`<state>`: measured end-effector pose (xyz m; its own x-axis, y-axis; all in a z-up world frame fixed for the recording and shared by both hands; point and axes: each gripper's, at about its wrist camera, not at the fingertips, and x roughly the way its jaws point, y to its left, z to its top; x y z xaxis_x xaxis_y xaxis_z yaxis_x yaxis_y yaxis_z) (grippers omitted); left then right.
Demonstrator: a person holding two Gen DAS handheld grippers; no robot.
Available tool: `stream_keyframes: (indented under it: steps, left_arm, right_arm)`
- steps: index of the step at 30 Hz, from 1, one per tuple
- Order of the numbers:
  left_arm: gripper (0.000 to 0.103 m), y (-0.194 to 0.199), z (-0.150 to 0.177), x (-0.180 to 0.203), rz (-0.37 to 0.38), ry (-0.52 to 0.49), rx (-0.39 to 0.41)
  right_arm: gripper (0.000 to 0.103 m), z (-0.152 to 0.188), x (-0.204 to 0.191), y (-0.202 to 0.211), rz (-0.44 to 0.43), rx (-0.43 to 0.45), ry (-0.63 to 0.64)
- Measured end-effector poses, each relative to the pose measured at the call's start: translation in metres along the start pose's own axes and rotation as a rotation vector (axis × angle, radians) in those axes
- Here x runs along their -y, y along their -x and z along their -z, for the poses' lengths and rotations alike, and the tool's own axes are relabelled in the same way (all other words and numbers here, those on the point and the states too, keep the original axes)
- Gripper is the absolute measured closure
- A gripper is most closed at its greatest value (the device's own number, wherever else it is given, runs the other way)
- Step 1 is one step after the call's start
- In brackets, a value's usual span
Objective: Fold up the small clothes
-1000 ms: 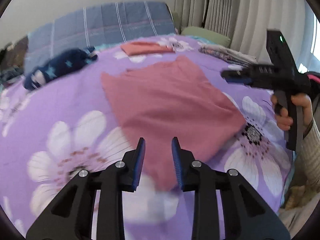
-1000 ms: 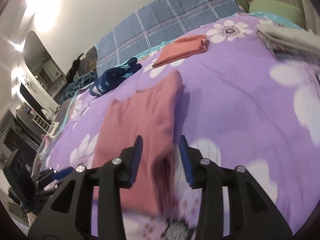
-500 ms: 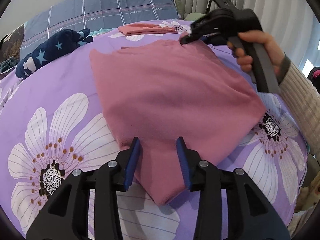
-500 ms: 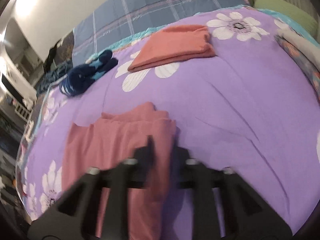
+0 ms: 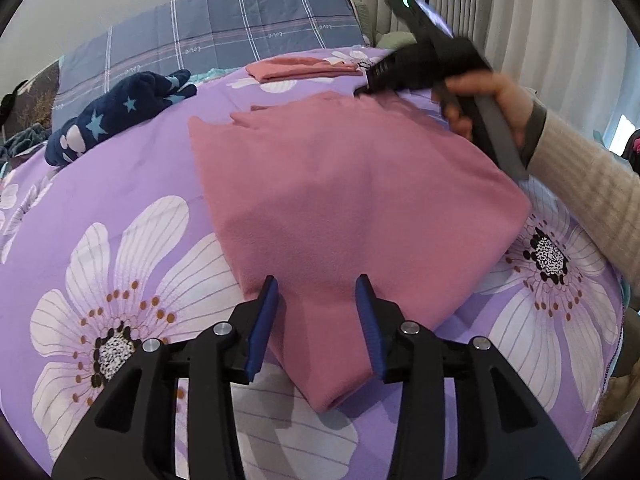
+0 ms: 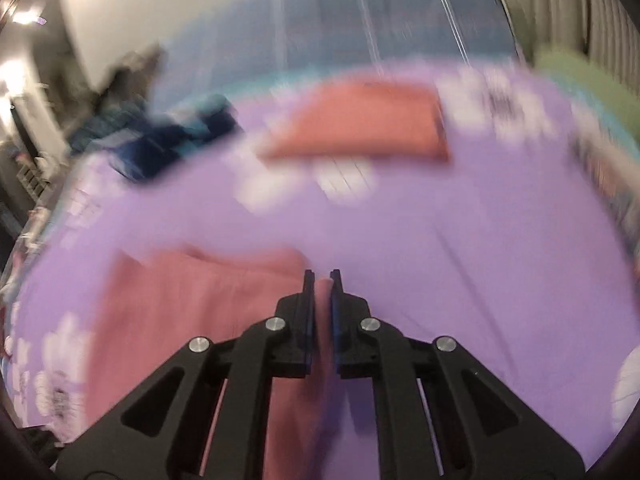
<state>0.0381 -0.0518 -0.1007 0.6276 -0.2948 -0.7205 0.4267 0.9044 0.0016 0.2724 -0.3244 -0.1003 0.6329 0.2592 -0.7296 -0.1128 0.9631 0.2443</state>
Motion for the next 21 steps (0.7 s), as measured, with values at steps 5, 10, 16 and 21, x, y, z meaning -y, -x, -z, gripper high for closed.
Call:
stream_keyframes:
  steps: [5,10,16,21]
  left_arm:
    - [0.06,0.02,-0.011,-0.023,0.08,0.089,0.042]
    - [0.06,0.01,-0.053,-0.069,0.031,0.153,0.108]
    - [0.06,-0.059,-0.101,-0.116,0.073,0.272,0.044]
    - [0.091,-0.098,-0.126,-0.122,0.008,0.282,-0.003]
  right_arm:
    - [0.071,0.002,0.008,0.042,-0.019,0.087,-0.059]
    - [0.072,0.02,-0.028,0.076,-0.176,0.1,0.065]
    - [0.072,0.046,-0.038,0.038,-0.125,-0.003,0.079]
    - [0.075,0.052,-0.028,0.031,-0.176,0.0,0.034]
